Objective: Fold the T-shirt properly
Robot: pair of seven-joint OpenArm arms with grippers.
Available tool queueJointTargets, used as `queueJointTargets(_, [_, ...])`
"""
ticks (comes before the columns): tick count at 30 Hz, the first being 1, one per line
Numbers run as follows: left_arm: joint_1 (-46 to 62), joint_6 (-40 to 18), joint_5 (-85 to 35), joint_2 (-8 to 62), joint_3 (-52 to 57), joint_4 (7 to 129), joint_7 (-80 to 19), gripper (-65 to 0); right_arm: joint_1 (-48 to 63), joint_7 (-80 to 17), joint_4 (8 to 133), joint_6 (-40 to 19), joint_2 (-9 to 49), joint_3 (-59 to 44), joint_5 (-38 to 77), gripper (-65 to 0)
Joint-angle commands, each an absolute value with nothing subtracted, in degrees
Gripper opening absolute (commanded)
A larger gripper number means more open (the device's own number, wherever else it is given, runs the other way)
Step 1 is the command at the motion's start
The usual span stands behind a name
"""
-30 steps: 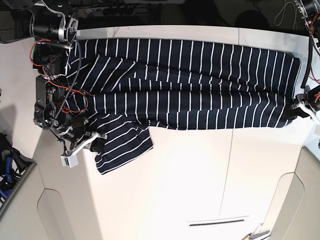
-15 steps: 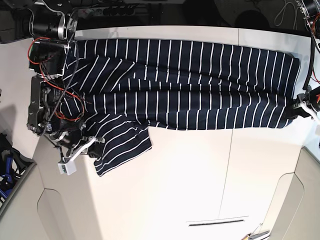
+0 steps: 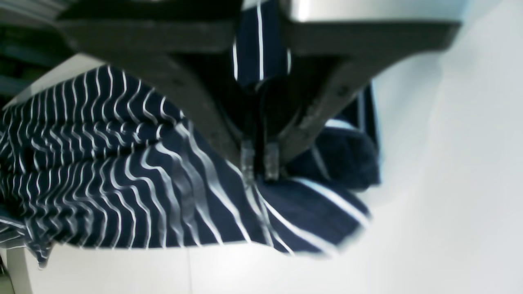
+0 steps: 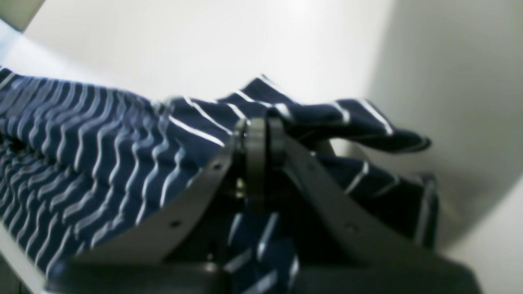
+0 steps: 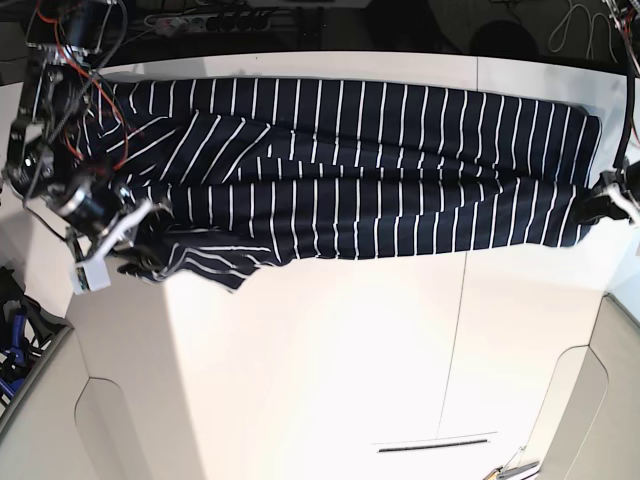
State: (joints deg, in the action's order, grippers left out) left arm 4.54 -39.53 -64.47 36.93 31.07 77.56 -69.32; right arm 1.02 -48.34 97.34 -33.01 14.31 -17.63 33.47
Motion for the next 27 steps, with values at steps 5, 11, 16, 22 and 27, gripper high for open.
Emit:
queueJointTargets(5, [8.5, -40.0, -66.4, 38.4, 37.0, 83.1, -69.3, -65.0, 4.8, -48.6, 103.6, -33.5, 14.8, -21.6, 39.7, -65.0])
queueJointTargets(11, [14.6, -40.0, -67.1, 37.9, 37.3, 89.5, -69.7, -65.0, 8.1, -50.9, 104.9, -34.4, 14.8, -22.4, 43.1, -65.0])
queueJointTargets(16, [17.5, -40.0, -67.1, 37.9, 37.3, 90.8, -69.7, -65.0, 11.7, -51.5, 105.1, -34.6, 14.8, -22.4, 44.7, -65.0])
queueJointTargets(22, [19.1, -40.0, -66.9, 37.9, 37.3, 90.8, -69.7, -65.0, 16.9, -51.5, 106.2, -34.8, 14.8, -22.5, 46.8, -65.0])
queueJointTargets(27, [19.2, -40.0, -65.4, 37.9, 37.3, 90.7, -69.7, -65.0, 20.7, -51.5, 106.4, -34.3, 14.7, -22.5, 46.8, -65.0])
